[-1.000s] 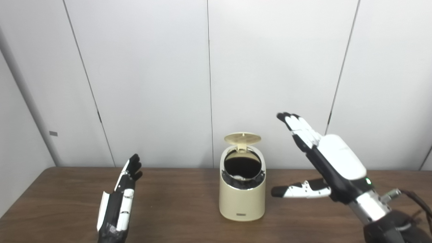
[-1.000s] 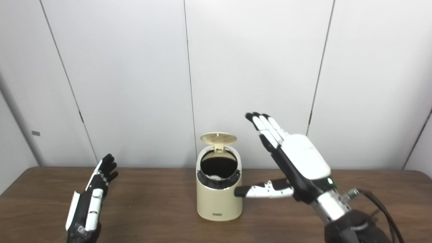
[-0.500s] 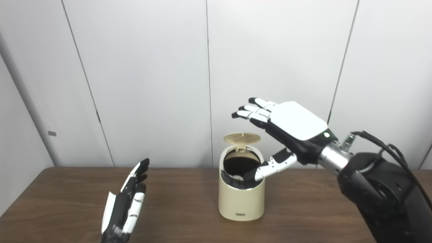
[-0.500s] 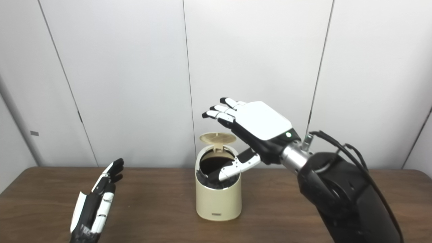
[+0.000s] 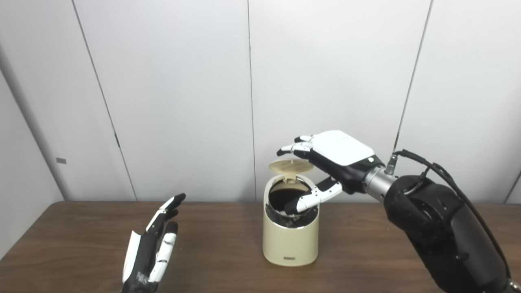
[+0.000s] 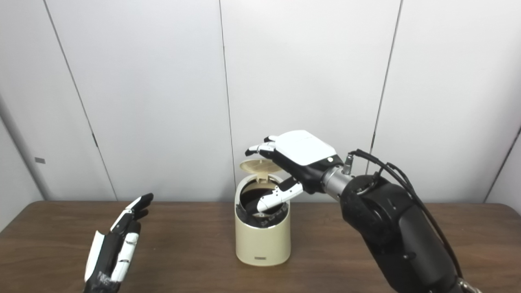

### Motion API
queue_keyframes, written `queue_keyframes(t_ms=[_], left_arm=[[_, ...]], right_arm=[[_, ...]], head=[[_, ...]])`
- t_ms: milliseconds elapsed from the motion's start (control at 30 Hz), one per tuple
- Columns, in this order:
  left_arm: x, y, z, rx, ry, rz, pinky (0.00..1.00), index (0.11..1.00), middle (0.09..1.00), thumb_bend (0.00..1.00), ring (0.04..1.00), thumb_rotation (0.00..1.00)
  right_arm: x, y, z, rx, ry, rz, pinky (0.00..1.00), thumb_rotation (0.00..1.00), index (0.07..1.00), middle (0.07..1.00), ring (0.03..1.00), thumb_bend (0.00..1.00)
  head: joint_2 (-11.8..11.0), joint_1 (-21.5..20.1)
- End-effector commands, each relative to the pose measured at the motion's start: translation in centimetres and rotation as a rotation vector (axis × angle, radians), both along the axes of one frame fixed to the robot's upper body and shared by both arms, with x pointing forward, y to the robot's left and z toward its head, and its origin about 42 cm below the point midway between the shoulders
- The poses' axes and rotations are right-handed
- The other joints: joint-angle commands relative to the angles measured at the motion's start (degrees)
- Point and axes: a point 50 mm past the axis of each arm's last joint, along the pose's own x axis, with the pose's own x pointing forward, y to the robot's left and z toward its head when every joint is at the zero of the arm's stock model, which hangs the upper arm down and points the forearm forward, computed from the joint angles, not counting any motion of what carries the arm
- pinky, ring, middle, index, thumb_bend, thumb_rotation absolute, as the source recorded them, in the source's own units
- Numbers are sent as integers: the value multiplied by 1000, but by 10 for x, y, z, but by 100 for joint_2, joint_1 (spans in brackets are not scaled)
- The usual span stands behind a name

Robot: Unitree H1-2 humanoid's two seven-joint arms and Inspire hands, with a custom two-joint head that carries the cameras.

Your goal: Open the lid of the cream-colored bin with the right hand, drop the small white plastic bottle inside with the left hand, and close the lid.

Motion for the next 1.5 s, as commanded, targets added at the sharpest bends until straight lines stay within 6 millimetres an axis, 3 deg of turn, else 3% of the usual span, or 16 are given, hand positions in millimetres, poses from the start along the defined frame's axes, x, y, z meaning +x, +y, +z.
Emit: queue_keyframes(t_ms=[0, 333, 667, 1467], left_arm=[[2, 3, 18, 9, -83, -6, 856, 867, 882, 407, 887, 992], [1, 4, 18, 21, -86, 1, 834, 863, 875, 403, 878, 985], [1, 6, 19, 11, -90, 6, 828, 847, 863, 408, 868, 954], [-5, 9, 23, 2, -105, -7, 836, 836, 854, 429, 863, 926]], right_arm=[[1, 6, 28, -13, -98, -4, 924, 929, 859, 878, 944, 1000], [8, 9, 26, -17, -83, -16, 938, 933, 857, 885, 956, 1000], [-10, 2, 5, 3, -9, -31, 997, 901, 880, 911, 975, 1000], [-32, -6, -31, 62, 64, -27, 967, 901, 843, 863, 945, 1000]], head=[[5, -9], [41, -34], [69, -73], [343, -170]])
